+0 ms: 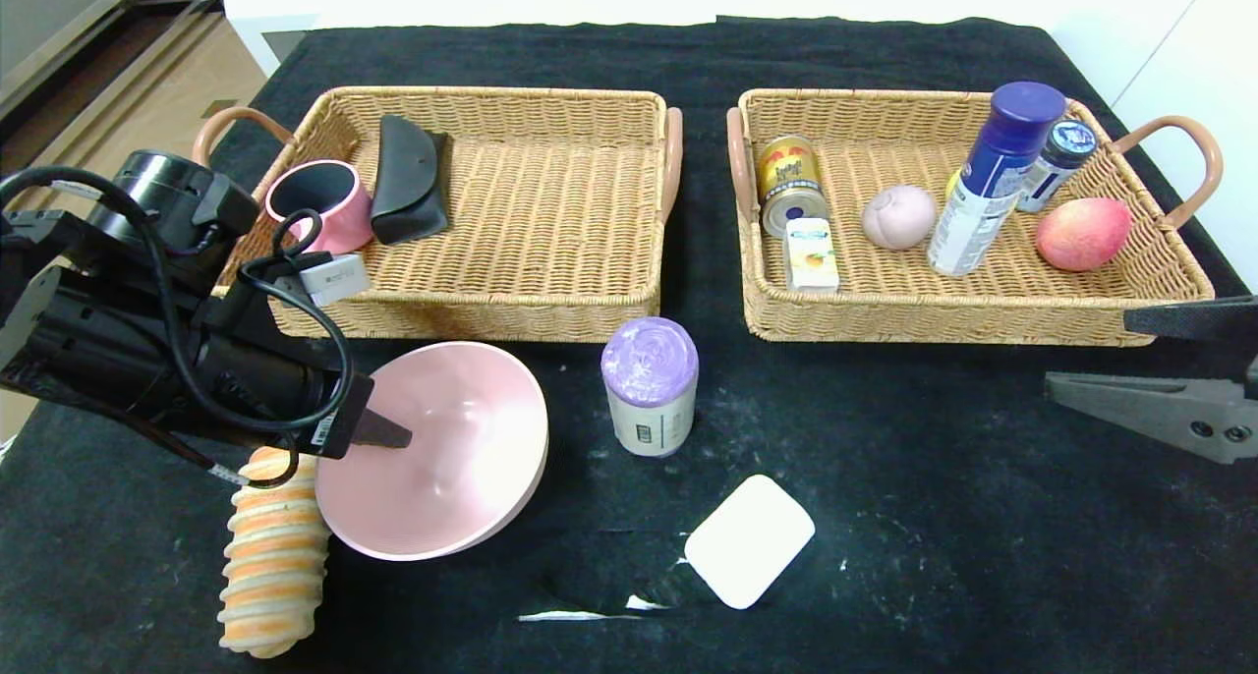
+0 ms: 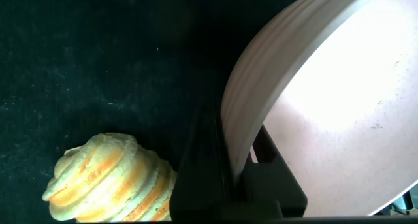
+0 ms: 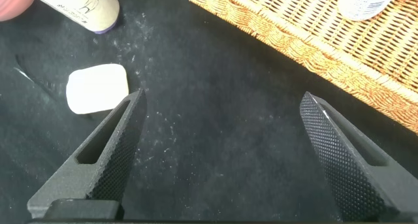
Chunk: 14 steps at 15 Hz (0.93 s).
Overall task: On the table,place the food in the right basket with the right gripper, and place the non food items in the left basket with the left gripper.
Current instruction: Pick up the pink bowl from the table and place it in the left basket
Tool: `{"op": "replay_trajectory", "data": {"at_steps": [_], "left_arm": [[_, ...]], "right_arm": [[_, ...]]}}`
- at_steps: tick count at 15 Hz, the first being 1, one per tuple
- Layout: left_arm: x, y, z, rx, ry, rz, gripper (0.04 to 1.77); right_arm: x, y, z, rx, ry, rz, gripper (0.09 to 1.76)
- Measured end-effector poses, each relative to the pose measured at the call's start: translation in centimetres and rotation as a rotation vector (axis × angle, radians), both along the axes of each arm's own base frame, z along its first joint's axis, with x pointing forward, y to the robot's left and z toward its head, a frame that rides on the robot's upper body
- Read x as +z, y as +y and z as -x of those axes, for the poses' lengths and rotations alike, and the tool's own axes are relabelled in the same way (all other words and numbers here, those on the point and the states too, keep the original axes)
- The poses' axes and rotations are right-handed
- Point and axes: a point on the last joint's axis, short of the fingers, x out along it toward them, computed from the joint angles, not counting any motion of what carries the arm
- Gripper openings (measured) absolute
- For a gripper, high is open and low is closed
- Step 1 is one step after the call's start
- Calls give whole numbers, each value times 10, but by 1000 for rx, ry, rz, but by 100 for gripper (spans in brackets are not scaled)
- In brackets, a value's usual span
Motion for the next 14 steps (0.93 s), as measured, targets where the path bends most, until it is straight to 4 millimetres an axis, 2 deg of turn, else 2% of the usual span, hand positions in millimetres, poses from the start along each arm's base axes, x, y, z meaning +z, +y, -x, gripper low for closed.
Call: {"op": "replay_trajectory", "data": {"at_steps": [14], "left_arm": [[10, -5, 6, -13, -34, 11, 19]], "right_arm": [[2, 0, 4, 5, -10, -4, 171]]}}
